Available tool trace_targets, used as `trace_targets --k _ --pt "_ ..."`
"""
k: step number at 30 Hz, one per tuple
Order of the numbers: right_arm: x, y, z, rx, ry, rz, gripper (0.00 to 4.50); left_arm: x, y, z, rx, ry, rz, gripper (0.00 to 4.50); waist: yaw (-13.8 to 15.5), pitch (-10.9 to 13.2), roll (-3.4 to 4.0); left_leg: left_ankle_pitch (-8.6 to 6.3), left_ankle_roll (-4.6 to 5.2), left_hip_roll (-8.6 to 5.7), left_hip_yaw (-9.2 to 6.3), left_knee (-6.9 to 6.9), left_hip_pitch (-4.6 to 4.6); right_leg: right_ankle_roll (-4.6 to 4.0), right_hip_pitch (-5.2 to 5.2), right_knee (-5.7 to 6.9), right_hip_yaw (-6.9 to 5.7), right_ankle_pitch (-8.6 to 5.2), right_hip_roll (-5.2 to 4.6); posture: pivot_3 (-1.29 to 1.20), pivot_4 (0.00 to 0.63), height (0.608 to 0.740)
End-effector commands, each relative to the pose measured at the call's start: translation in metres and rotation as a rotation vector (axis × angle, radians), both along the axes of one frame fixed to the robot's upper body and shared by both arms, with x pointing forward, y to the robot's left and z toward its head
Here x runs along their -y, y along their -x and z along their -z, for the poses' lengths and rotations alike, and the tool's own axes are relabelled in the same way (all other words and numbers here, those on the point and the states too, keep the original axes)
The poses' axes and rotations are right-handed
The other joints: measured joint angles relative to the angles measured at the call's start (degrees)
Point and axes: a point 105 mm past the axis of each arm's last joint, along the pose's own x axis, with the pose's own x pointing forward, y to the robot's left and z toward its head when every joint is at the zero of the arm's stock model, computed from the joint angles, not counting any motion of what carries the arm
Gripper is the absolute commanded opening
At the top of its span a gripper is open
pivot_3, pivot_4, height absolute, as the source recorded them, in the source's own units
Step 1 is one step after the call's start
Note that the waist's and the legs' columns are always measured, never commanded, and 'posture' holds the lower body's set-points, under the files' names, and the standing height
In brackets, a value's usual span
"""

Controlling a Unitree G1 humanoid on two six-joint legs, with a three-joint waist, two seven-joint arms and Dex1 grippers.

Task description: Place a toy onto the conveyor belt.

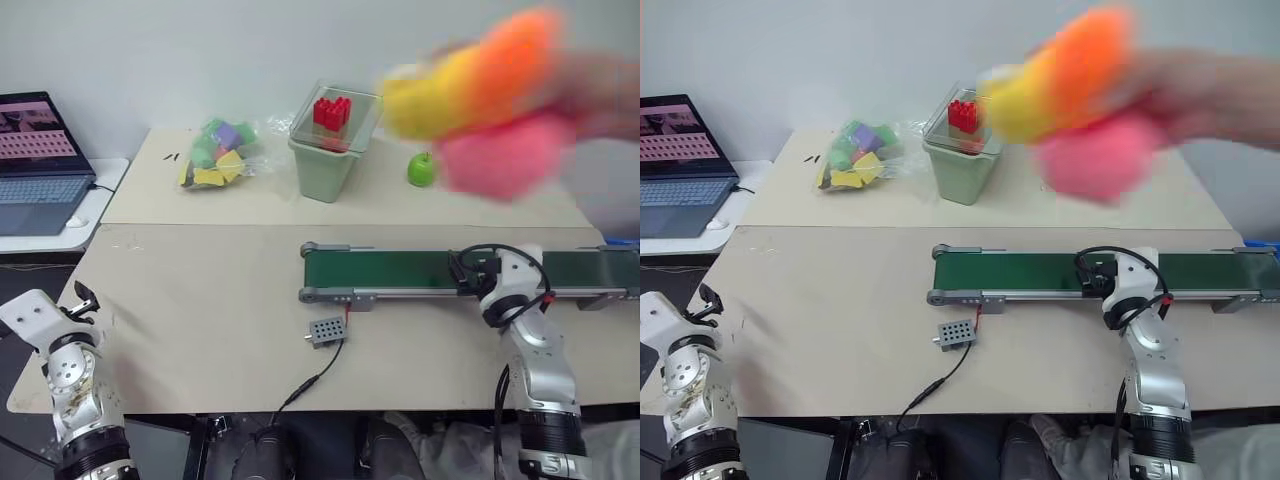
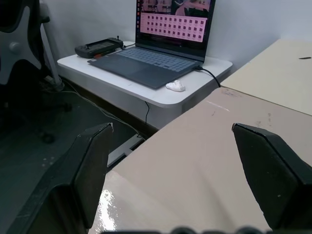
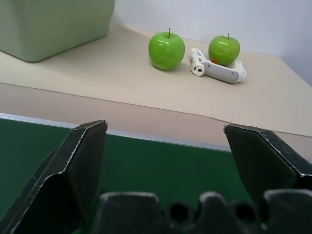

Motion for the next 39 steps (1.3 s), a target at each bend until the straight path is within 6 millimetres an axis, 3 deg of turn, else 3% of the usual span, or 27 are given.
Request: trace_targets --k 1,39 --pt "-0.0039 -0.0033 -0.0173 0.068 0.022 -0.017 4.50 -0.0042 0.0017 -0.0224 0.067 -0.046 -0.011 4.17 0.00 0.00 0.00 0.00 0.00 0.00 0.00 0.00 0.00 0.00 0.00 0.00 0.00 0.00 0.00 0.00 0.150 0.740" --pt "-0.0022 -0.0042 -0.0091 0.048 0.034 -0.007 4.50 -0.0039 -0.0053 -0.0268 0.082 -0.044 0.011 4.17 -0.02 0.00 0.00 0.01 -0.02 0.00 0.00 -0.02 0.00 -0.01 -0.01 0.00 0.00 0.01 0.00 0.00 0.150 0.740"
